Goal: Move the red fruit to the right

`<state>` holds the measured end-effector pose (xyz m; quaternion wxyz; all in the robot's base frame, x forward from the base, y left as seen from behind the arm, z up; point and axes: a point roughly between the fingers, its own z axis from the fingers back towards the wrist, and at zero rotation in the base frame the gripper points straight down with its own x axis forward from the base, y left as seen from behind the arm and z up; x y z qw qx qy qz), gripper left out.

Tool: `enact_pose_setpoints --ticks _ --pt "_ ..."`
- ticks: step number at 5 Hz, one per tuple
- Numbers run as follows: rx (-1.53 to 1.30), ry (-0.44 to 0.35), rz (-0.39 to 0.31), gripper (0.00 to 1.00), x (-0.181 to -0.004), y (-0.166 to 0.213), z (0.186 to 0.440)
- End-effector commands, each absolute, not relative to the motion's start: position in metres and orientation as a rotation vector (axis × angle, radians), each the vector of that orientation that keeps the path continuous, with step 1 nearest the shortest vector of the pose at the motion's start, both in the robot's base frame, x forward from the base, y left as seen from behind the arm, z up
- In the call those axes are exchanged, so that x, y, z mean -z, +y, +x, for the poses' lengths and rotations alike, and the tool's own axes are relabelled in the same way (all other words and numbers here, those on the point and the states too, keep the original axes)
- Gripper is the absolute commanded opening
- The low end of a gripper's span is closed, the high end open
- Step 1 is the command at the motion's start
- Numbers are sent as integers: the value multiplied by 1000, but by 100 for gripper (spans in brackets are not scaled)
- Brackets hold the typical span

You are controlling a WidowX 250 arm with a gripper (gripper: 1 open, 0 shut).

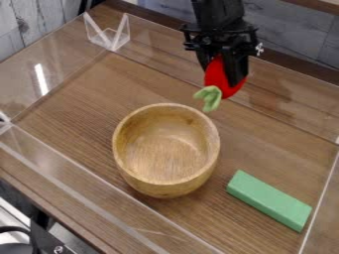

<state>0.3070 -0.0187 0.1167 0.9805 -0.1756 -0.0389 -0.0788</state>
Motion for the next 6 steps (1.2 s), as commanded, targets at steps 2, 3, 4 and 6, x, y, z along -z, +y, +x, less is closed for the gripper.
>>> enact_pose_setpoints --ticks 2,3,4,6 --pt "258 -101 -342 0 -124 -12 309" --pt "330 -80 -347 0 -124 -12 305" --pt "272 -81 -348 0 -128 -21 303" --pt "196 -76 -352 0 -133 -33 298"
